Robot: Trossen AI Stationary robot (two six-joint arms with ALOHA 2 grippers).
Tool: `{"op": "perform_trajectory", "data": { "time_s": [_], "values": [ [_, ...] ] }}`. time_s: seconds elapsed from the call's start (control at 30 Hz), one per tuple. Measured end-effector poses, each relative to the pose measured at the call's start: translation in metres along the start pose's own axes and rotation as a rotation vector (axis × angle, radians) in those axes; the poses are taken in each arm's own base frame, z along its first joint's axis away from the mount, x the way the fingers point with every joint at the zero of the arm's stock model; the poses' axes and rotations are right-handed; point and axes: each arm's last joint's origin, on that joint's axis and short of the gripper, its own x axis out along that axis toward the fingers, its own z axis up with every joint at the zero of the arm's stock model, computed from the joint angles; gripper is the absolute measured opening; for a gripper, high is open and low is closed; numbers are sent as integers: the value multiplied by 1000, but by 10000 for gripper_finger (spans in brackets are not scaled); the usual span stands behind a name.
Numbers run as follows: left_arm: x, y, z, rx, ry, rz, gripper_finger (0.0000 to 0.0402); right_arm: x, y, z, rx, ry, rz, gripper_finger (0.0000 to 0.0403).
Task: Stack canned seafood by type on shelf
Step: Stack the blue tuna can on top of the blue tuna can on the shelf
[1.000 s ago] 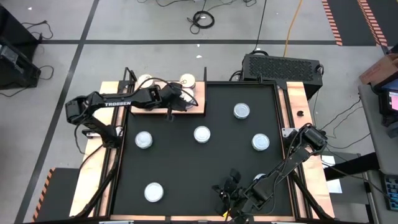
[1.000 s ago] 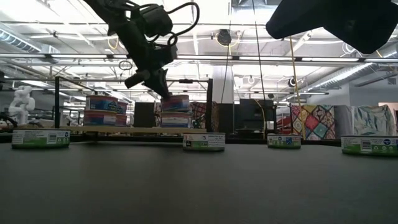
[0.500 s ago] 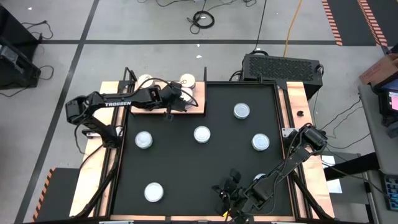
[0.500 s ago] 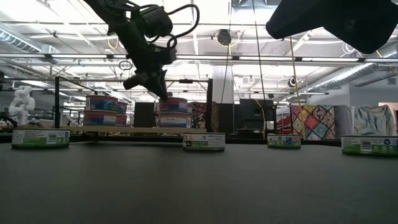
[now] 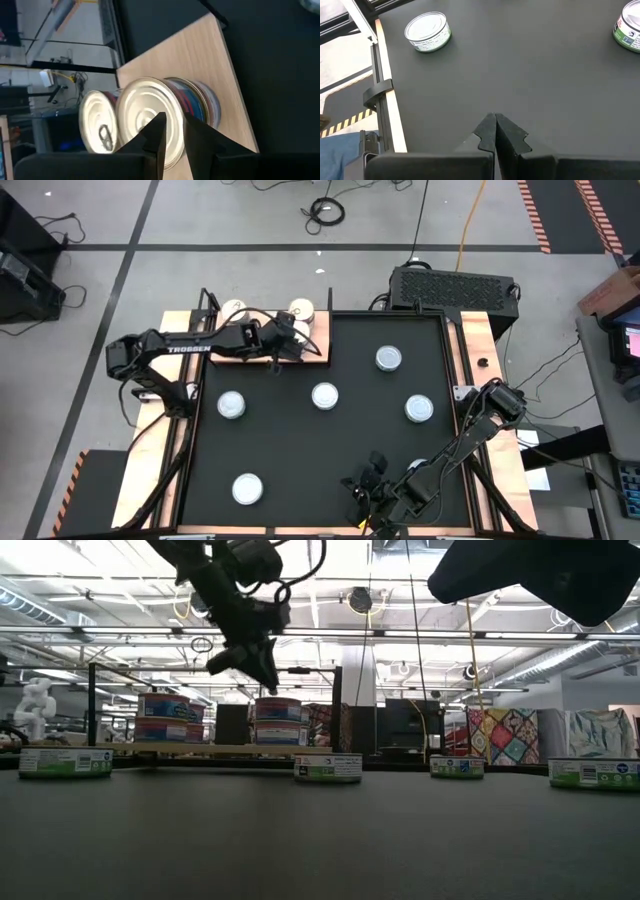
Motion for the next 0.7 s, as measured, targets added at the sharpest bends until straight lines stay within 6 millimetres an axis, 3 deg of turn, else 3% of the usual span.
{"op": "perform_trajectory", "data": {
  "time_s": [0.2,0.37,0.7],
  "values": [
    [-26,7,4,-105,-69,2,68,0,0,0,-1,2,-1,0],
    [-44,17,-14,-210,-46,-2,68,0,1,-1,8,33,20,0],
    [-21,42,-57,-331,115,39,67,5,-2,4,25,39,13,0]
  ]
}}
